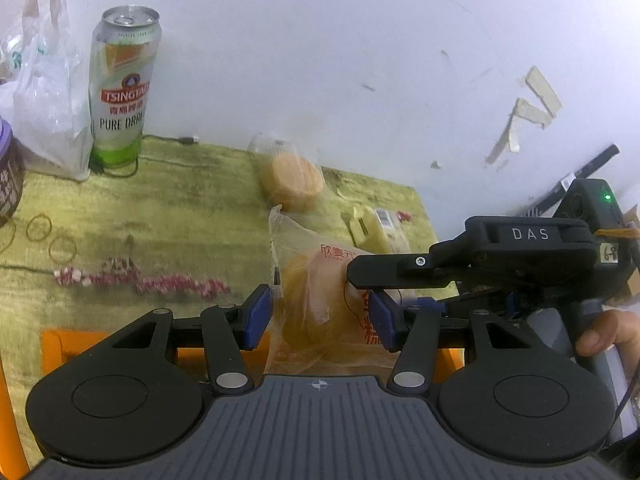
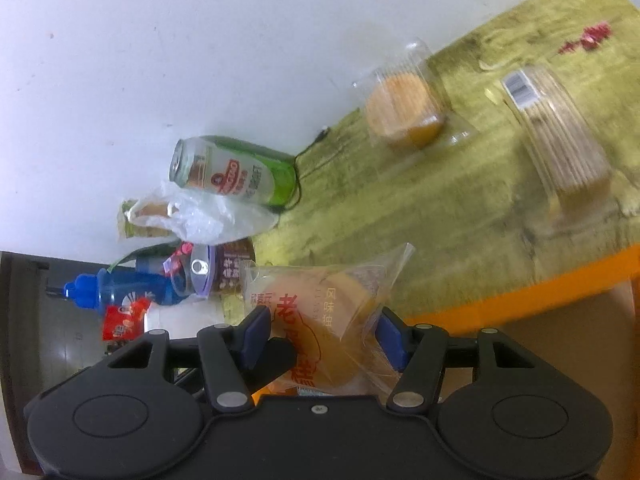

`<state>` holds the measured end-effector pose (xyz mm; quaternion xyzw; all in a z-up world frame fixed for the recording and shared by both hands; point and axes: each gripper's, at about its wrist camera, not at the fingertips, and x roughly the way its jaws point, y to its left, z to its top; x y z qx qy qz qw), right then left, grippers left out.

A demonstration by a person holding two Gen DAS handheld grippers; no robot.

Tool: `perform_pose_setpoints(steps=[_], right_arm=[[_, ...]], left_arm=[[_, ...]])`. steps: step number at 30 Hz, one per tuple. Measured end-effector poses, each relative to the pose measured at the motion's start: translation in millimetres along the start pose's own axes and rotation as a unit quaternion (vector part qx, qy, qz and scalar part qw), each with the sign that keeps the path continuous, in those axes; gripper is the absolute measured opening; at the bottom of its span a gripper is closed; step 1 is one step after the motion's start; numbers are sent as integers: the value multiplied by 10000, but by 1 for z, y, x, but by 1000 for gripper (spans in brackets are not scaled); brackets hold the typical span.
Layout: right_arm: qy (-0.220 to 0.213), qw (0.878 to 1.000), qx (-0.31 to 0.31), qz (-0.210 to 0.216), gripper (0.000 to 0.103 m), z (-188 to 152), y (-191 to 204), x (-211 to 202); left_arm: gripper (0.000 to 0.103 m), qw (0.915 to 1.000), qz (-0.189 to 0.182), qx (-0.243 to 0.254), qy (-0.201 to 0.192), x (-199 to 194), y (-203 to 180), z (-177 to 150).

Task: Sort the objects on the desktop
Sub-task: 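Lift the cake packet with the right tool and carry it over the orange tray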

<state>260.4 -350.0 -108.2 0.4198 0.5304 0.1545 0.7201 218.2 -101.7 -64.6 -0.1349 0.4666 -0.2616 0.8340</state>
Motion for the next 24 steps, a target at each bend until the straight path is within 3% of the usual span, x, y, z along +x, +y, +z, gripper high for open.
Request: perform_pose_setpoints(steps=[17, 24], right_arm=[[386, 9991, 104, -153, 57, -42, -38, 2], [532, 9976, -144, -423, 57, -52, -42, 18]], left_arm=[[53, 9988, 97, -319, 348, 7, -1, -55], [53, 9972, 159, -488, 548, 19, 10, -71]])
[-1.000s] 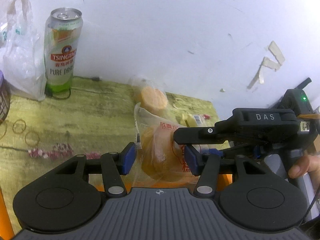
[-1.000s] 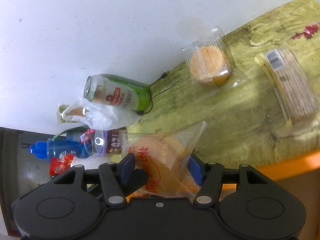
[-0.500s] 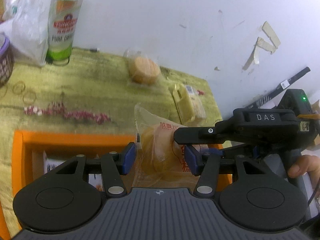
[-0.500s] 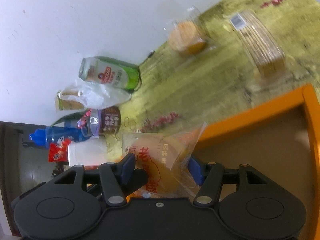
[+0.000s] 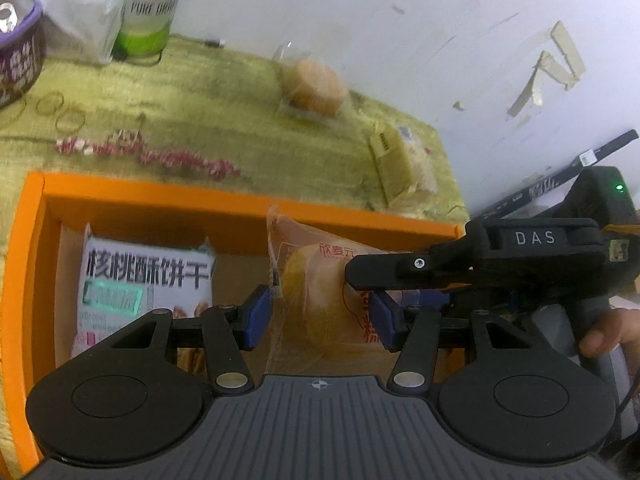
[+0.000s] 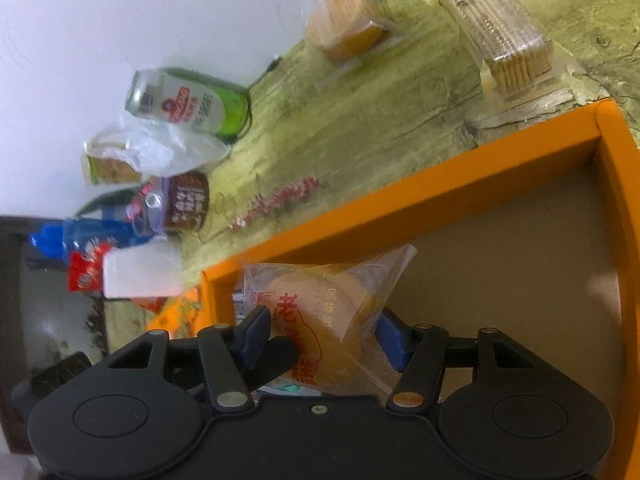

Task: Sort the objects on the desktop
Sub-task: 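Lift the cake packet with the right tool and carry it over the orange tray, then lower the cake into the tray beside the walnut packet, open right tool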

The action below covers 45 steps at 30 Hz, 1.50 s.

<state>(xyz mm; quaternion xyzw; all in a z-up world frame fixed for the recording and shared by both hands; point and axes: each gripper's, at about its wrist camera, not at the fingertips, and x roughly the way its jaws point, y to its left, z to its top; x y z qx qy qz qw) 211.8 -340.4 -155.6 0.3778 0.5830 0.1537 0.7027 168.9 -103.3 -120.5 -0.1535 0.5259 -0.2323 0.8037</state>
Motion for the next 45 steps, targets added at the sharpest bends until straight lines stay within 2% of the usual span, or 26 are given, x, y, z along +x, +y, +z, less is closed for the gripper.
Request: perform_pose_setpoints(steps=[7, 16, 19, 21, 25, 31, 34, 36, 40, 41, 42, 45], right_arm=[[127, 9996, -78, -235, 57, 1, -9, 17], [139, 9989, -268, -345, 57, 7, -11, 26], [126, 9987, -297, -397, 57, 9, -11, 27], [116, 9984, -314, -450, 62, 11, -11, 27], [7, 9980, -381, -507, 65, 14, -10, 21], [-376, 9959, -563, -594, 65, 13, -6, -4], [-542, 9927, -793, -729, 65, 8, 1, -18], [-575, 9899, -998, -828, 57, 3, 7, -22], [-558, 9814, -1448, -1127, 57, -7, 21, -19], [-528, 9794, -1516, -1222, 55, -9, 22, -15], [-474, 9785, -1537, -1294, 48, -10, 22, -11], [-347, 9761, -1570, -1464, 46, -13, 19, 1]], left_arm=[[54, 9997, 100, -69, 197, 18, 7, -4], [56, 9994, 230, 17, 258, 25, 8, -4], [62, 9989, 350, 119, 288, 26, 6, -4], [65, 9986, 397, 191, 296, 25, 5, -4], [72, 9983, 413, 312, 281, 19, 0, -5], [73, 9967, 424, 691, -1, -1, -15, -4], [73, 9925, 457, 1136, -41, -2, -28, -5], [73, 9874, 526, 1495, 15, 3, -38, -8], [72, 9708, 706, 2288, 146, 18, -58, -19], [72, 9680, 729, 2391, 211, 22, -61, -21], [72, 9655, 755, 2476, 270, 26, -62, -23], [74, 9616, 817, 2604, 287, 31, -63, -26]])
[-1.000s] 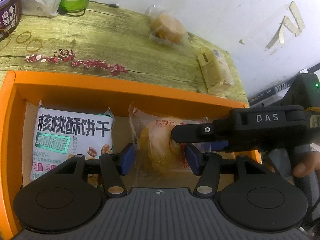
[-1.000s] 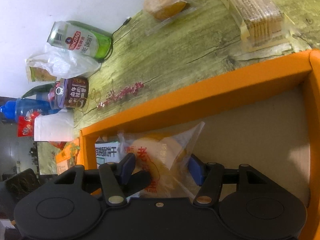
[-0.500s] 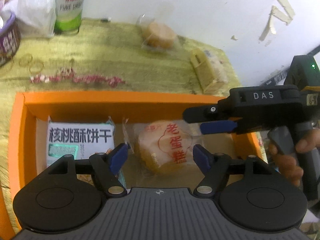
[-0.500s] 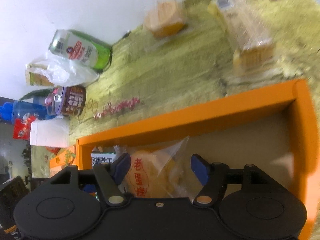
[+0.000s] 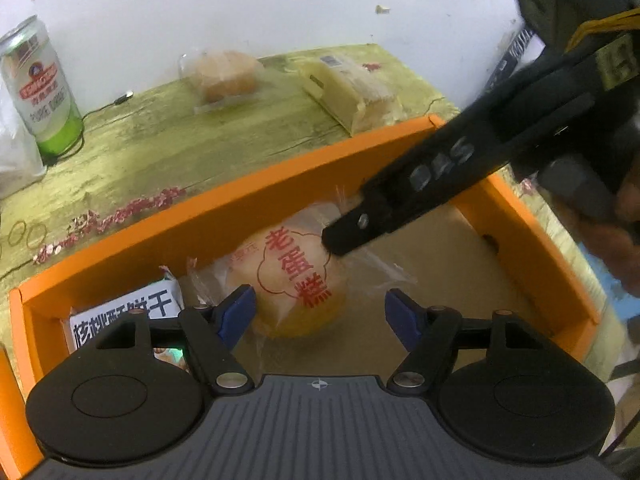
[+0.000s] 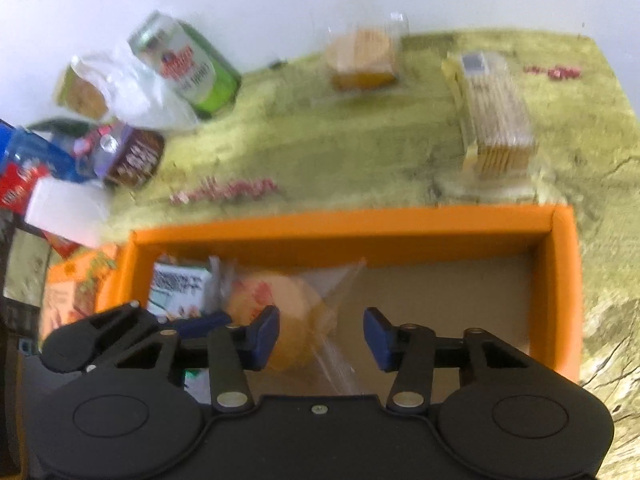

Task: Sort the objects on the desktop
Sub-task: 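Lower the cake into the tray beside the walnut packet, open right tool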

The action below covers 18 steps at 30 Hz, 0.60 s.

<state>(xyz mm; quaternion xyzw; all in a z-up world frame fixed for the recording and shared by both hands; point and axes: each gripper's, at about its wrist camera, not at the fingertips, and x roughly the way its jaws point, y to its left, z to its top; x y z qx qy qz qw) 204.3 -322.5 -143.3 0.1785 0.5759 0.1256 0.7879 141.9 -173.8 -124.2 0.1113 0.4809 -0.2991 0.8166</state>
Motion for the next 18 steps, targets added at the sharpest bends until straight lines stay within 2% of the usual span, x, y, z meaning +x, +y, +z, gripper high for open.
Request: perform_pose_setpoints(steps=[11, 18], right_arm=[[102, 9999, 41, -126, 46, -5, -3, 14], [91, 9998, 168, -63, 47, -7, -7, 13]], left_arm=[[79, 9999, -67, 83, -42, 3, -1, -3], [78, 9999, -105, -9, -4, -1, 0, -1]])
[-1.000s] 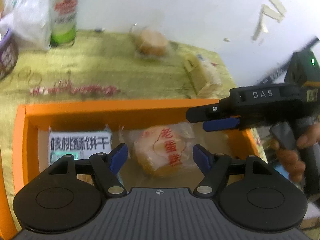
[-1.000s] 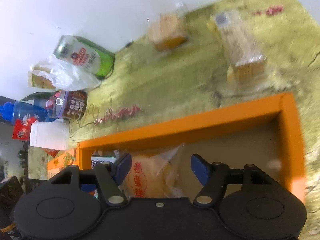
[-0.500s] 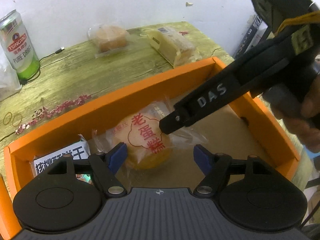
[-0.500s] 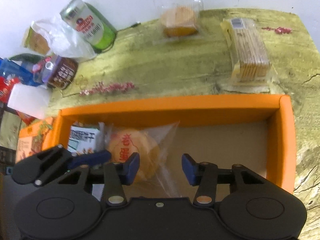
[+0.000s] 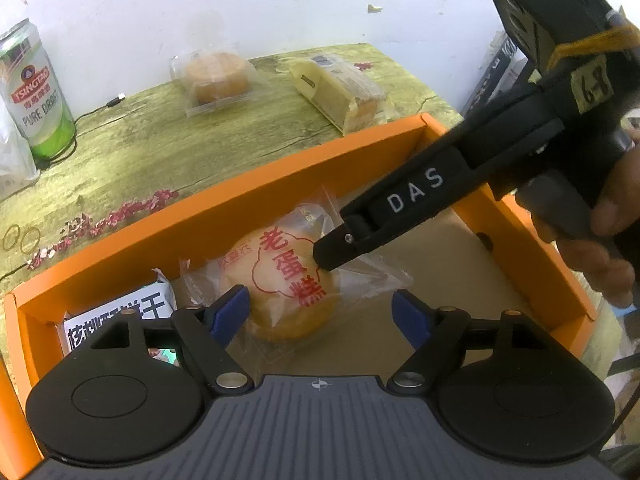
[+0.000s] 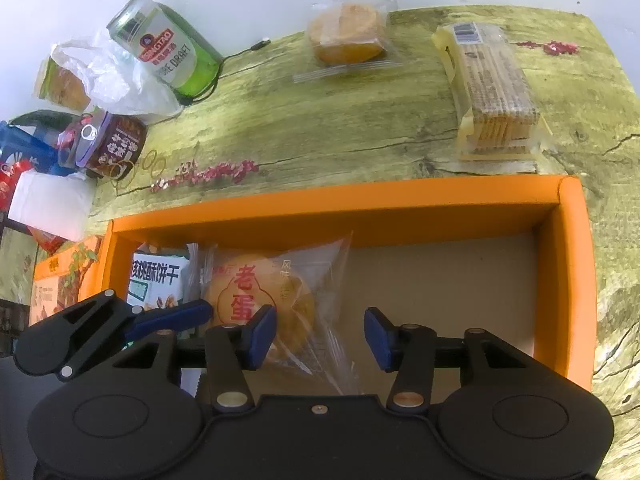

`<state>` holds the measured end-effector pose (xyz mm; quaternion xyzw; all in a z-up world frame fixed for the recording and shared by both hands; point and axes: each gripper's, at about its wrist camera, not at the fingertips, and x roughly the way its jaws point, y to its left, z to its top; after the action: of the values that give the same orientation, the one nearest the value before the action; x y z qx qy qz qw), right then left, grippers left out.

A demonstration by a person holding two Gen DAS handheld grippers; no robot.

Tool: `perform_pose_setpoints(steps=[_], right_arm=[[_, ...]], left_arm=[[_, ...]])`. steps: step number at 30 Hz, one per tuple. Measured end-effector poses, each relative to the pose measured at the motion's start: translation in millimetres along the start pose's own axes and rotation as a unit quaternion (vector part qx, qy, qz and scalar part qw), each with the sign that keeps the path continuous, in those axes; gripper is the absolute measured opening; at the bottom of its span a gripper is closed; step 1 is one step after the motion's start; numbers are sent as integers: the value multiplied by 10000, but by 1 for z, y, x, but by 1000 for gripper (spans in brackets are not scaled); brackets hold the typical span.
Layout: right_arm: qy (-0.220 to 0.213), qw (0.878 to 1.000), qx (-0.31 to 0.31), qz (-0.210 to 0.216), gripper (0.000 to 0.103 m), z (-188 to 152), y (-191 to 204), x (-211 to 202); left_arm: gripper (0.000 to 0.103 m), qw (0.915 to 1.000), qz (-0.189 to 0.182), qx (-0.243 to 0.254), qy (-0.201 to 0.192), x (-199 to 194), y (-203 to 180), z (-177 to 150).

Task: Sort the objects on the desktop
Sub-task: 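Lower the cake into the tray beside the walnut packet, open right tool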

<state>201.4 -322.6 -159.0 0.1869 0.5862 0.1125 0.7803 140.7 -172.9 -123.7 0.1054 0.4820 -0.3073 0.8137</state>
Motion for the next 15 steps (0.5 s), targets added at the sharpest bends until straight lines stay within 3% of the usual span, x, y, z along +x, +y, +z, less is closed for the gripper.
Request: perform_pose_setpoints(steps=[9, 11, 15], right_arm=[[55, 9997, 206, 100, 52, 1, -6, -4], [61, 9994, 289, 170, 60, 2, -7, -6], [-15, 9991, 366, 224, 60, 4, -9, -15]], left_arm=[[78, 10000, -3, -73, 23, -6, 4, 7], [78, 9999, 0, -115, -7, -9, 7, 10], [78, 9997, 0, -233, -118, -17, 14, 18]])
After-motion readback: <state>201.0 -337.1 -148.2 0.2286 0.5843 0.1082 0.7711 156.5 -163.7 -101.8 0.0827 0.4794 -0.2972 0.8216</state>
